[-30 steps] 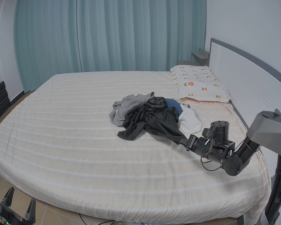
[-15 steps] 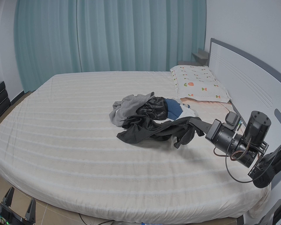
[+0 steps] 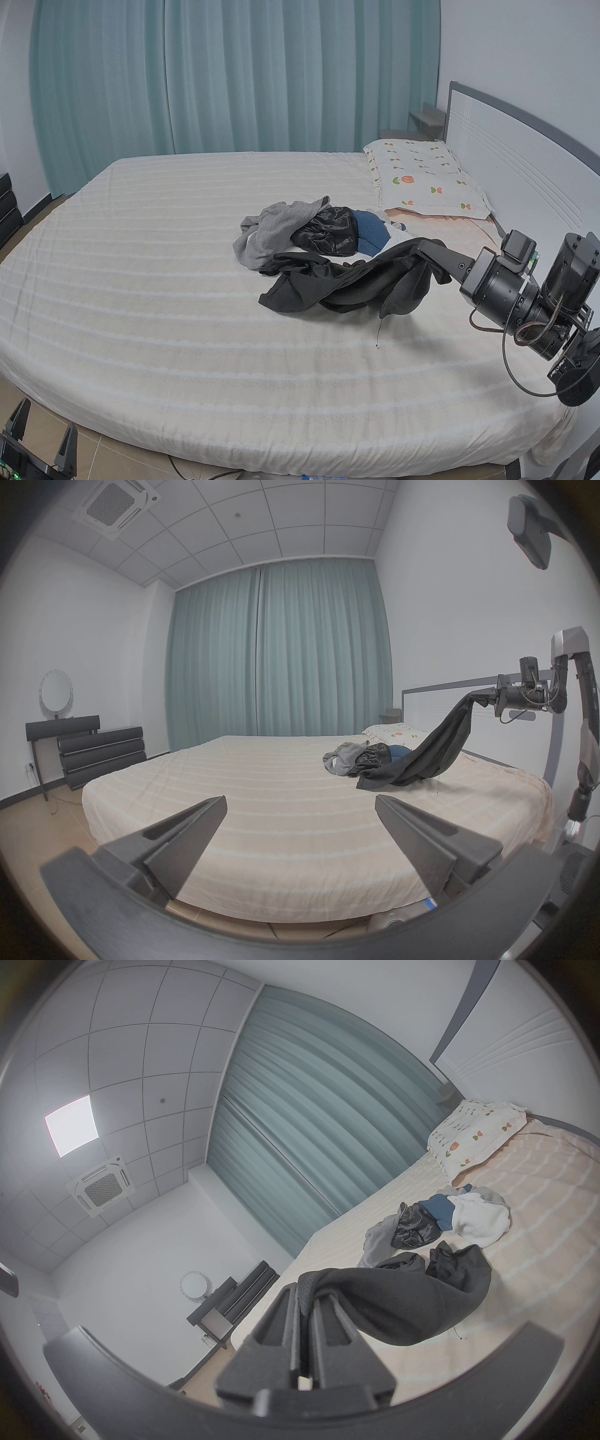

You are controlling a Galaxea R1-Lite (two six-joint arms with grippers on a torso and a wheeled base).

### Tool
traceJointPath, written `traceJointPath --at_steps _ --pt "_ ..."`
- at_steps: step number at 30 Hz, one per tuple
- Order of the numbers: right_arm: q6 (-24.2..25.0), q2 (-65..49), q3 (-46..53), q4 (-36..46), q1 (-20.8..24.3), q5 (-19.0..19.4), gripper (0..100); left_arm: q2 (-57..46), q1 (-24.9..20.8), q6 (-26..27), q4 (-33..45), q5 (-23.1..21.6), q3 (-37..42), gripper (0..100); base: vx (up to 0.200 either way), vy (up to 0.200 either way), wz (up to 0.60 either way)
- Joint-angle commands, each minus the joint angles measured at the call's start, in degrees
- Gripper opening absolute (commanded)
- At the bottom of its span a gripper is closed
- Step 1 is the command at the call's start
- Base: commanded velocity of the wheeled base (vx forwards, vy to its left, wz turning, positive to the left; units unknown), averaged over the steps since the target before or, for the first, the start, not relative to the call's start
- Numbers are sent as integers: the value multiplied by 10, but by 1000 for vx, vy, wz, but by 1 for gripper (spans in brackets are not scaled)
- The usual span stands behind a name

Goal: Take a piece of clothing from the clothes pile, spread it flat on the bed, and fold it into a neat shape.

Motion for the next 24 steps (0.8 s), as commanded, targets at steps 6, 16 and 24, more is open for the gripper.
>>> traceJointPath --at_steps 6,16,24 --pt "-1 -21 10 1 5 1 0 -10 1 9 -2 -2 7 100 0 0 0" --pt "-1 -14 11 2 4 1 0 -10 0 -22 -36 -1 -40 100 0 0 0" --pt "-1 -6 14 1 6 3 0 205 -11 -51 -51 -20 -154 100 0 0 0"
